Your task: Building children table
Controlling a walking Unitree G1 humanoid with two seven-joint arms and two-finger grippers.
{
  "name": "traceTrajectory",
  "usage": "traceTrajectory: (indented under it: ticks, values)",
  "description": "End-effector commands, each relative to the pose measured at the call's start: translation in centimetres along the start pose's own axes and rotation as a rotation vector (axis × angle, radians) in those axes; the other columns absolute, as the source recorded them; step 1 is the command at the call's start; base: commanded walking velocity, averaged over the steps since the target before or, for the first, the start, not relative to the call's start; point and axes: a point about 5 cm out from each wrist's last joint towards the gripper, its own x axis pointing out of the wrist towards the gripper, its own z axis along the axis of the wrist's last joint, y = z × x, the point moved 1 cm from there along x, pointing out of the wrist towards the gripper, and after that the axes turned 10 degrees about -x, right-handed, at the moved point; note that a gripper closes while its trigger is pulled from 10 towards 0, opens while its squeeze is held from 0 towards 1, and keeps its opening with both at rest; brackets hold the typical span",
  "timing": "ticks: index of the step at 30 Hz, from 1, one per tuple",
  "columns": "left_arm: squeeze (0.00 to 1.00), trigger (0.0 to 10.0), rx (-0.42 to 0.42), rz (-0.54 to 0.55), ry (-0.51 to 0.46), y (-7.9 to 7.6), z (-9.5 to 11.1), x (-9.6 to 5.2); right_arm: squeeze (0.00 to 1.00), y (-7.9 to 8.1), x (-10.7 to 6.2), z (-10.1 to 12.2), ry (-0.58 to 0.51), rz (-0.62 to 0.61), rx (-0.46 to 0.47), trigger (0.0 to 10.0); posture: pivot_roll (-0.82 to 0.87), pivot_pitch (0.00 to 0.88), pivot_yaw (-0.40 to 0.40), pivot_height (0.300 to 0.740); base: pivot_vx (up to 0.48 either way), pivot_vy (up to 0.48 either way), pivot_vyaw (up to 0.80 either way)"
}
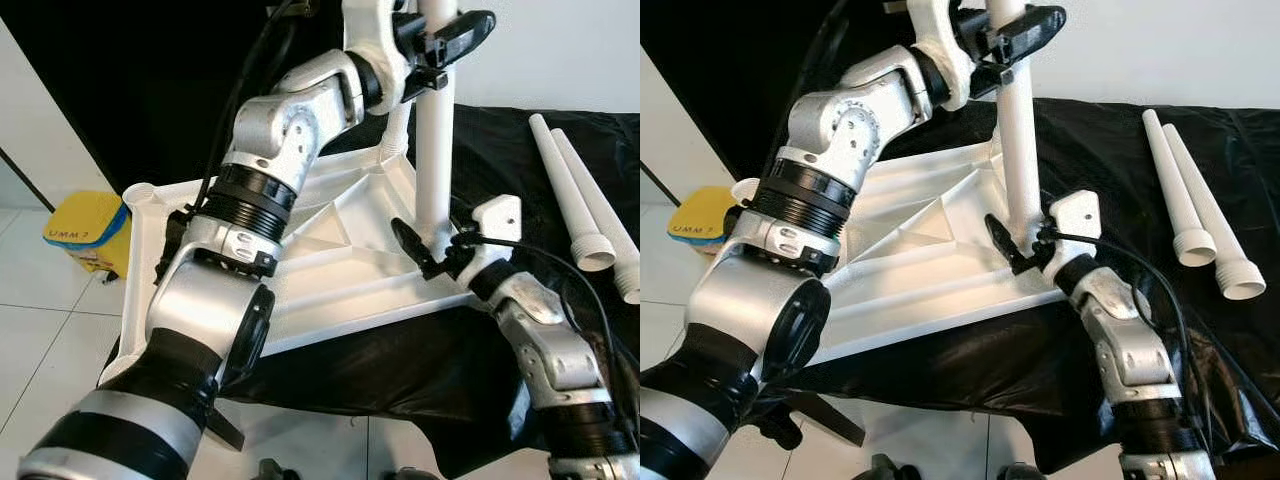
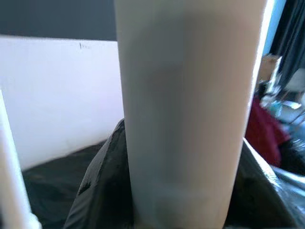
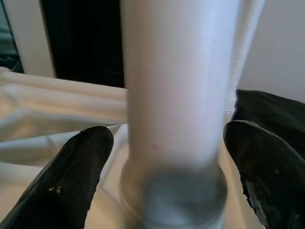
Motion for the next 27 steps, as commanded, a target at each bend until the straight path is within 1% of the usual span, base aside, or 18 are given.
traceTrajectory:
  ticks: [1, 3, 5, 7, 8, 9, 11, 13, 14, 15, 16, 17, 19, 27]
  values:
    - [0.00, 10.0, 0.051, 0.018, -0.005, -0.6, -0.2, 0.2, 0.00, 0.3, 0.5, -0.1, 0.025, -0.021, -0.008, 10.0, -0.21, 0.033, 0.042, 0.740, 0.000, 0.000, 0.00]
    - [0.00, 10.0, 0.051, 0.018, -0.005, -0.6, -0.2, 0.2, 0.00, 0.3, 0.5, -0.1, 0.025, -0.021, -0.008, 10.0, -0.21, 0.033, 0.042, 0.740, 0.000, 0.000, 0.00]
    - [0.00, 10.0, 0.084, 0.074, -0.013, -0.8, -0.5, 0.4, 0.00, 0.6, 1.6, 0.0, 0.039, -0.096, 0.023, 10.0, -0.21, 0.041, 0.042, 0.740, 0.000, 0.000, 0.00]
    - [0.00, 10.0, 0.080, 0.108, -0.022, -1.0, -0.8, 0.6, 0.00, 1.1, 2.5, 0.0, 0.044, -0.176, 0.064, 10.0, -0.20, 0.051, 0.038, 0.740, 0.000, 0.000, 0.00]
    - [0.00, 10.0, 0.080, 0.108, -0.022, -1.0, -0.8, 0.6, 0.00, 1.1, 2.5, 0.0, 0.044, -0.176, 0.064, 10.0, -0.20, 0.051, 0.038, 0.740, 0.000, 0.000, 0.00]
    - [0.00, 10.0, 0.079, 0.114, -0.018, -1.1, -0.9, 0.7, 0.00, 1.3, 2.8, 0.0, 0.043, -0.215, 0.074, 10.0, -0.20, 0.052, 0.037, 0.740, 0.000, 0.000, 0.00]
    - [0.00, 10.0, 0.079, 0.114, -0.018, -1.1, -0.9, 0.7, 0.00, 1.3, 2.8, 0.0, 0.043, -0.215, 0.074, 10.0, -0.20, 0.052, 0.037, 0.740, 0.000, 0.000, 0.00]
    - [0.00, 10.0, 0.075, 0.136, -0.019, -1.2, -1.0, 1.0, 0.00, 1.7, 3.4, 0.2, 0.036, -0.319, 0.074, 10.0, -0.20, 0.059, 0.038, 0.740, 0.000, 0.000, 0.00]
    - [0.00, 10.0, 0.075, 0.136, -0.019, -1.2, -1.0, 1.0, 0.00, 1.7, 3.4, 0.2, 0.036, -0.319, 0.074, 10.0, -0.20, 0.059, 0.038, 0.740, 0.000, 0.000, 0.00]
    - [0.00, 10.0, 0.072, 0.146, -0.021, -1.2, -0.9, 1.1, 0.00, 1.9, 3.5, 0.4, 0.028, -0.362, 0.074, 10.0, -0.19, 0.063, 0.041, 0.740, 0.000, 0.000, 0.00]
    - [0.00, 10.0, 0.072, 0.146, -0.021, -1.2, -0.9, 1.1, 0.00, 1.9, 3.5, 0.4, 0.028, -0.362, 0.074, 10.0, -0.19, 0.063, 0.041, 0.740, 0.000, 0.000, 0.00]
    - [0.00, 10.0, 0.071, 0.157, -0.026, -1.2, -0.8, 1.1, 0.00, 2.1, 3.5, 0.7, 0.024, -0.403, 0.071, 10.0, -0.19, 0.063, 0.041, 0.740, 0.000, 0.000, 0.00]
    - [0.00, 10.0, 0.072, 0.161, -0.027, -1.2, -0.8, 1.2, 0.00, 2.1, 3.4, 0.8, 0.021, -0.426, 0.067, 10.0, -0.19, 0.068, 0.043, 0.740, 0.000, 0.000, 0.00]
    - [0.00, 10.0, 0.069, 0.171, -0.027, -1.2, -0.8, 1.2, 0.00, 2.0, 3.6, 1.5, -0.007, -0.475, 0.034, 10.0, -0.19, 0.072, 0.044, 0.740, 0.000, 0.000, 0.00]
